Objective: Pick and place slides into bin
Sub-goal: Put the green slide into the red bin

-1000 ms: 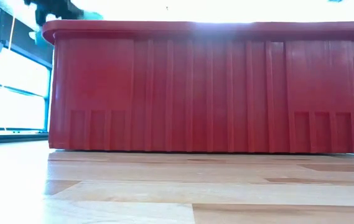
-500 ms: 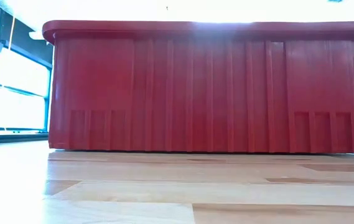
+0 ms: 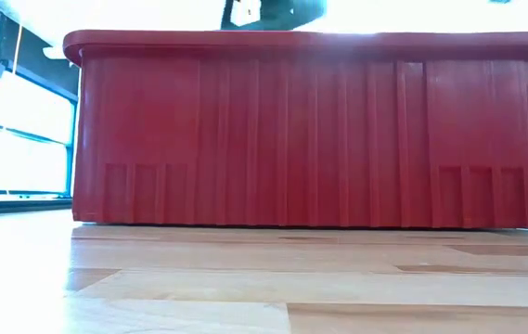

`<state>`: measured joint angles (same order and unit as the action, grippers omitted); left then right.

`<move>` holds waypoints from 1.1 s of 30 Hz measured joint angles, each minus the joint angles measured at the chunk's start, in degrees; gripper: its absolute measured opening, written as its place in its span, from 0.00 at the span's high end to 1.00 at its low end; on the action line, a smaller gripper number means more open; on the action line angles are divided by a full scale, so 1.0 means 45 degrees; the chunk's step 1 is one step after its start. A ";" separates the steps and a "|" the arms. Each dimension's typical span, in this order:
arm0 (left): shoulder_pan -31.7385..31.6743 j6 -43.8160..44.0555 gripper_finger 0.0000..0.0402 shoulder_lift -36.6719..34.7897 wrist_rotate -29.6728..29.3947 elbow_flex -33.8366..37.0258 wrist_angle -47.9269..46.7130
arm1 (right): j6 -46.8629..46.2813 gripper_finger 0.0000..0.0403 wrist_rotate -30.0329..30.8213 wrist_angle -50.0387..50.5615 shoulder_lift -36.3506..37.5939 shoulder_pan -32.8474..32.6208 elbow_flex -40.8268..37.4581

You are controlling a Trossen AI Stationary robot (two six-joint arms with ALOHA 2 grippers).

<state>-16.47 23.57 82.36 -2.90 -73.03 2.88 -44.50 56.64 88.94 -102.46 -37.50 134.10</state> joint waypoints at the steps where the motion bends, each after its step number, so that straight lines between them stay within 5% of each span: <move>1: 0.0222 0.0112 1.00 0.0670 0.0049 -0.0249 0.0128 | -0.0003 0.67 -0.0095 0.0001 0.0000 0.0000 0.0000; 13: 0.0749 0.0891 1.00 0.6033 0.2546 -0.3305 -0.0009 | -0.0721 0.67 -0.1396 -0.0007 0.0000 -0.0039 0.0000; 25: 0.0810 0.1078 0.99 0.6942 0.2374 -0.3538 -0.4282 | -0.0705 0.67 -0.1967 -0.0056 0.0000 -0.0034 0.0000; 33: 0.0830 -0.0018 0.81 0.6942 0.2313 -0.3542 -0.4211 | -0.0275 0.67 -0.1967 0.0007 0.0000 -0.0035 0.0000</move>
<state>-12.73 23.49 113.60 7.51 -88.97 -16.08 -45.74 47.79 88.97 -102.45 -37.65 134.10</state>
